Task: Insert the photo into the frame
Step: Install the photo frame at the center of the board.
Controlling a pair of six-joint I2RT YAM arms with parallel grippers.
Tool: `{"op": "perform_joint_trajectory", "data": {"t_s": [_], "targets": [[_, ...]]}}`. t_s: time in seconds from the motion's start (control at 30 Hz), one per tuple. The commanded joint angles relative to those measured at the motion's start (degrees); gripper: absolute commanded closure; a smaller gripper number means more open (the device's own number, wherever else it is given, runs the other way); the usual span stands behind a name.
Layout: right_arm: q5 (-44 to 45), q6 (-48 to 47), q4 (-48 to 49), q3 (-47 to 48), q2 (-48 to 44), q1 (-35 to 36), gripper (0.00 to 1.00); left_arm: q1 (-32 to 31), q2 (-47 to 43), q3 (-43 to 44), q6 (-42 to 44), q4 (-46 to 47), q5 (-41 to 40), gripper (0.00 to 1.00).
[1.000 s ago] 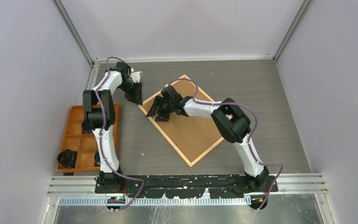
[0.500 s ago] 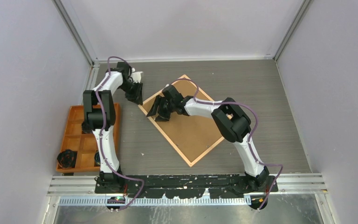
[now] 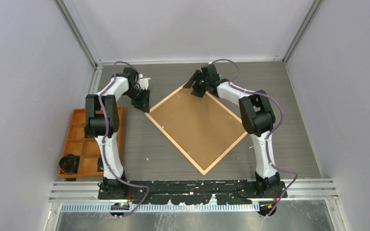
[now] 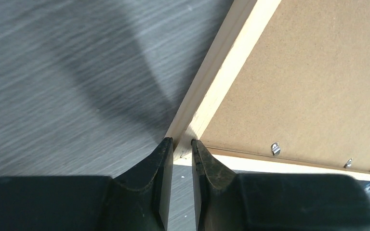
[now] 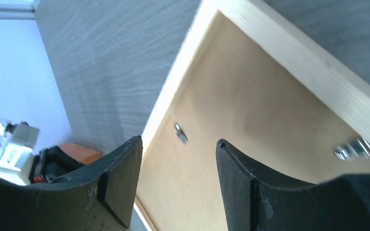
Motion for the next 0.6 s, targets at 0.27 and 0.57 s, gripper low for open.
{"op": "perform_joint_trajectory", "data": {"t_s": [0.27, 0.57], "targets": [[-0.9, -2.0, -2.4, 8.5, 7.4, 2.0, 0.38, -2.9, -3.6, -8.0, 1.6, -0.1, 4.0, 0.79], [-2.2, -2.7, -2.0, 5.6, 6.8, 3.7, 0.39, -3.4, -4.8, -11.4, 1.8, 1.3, 4.8, 0.79]]}}
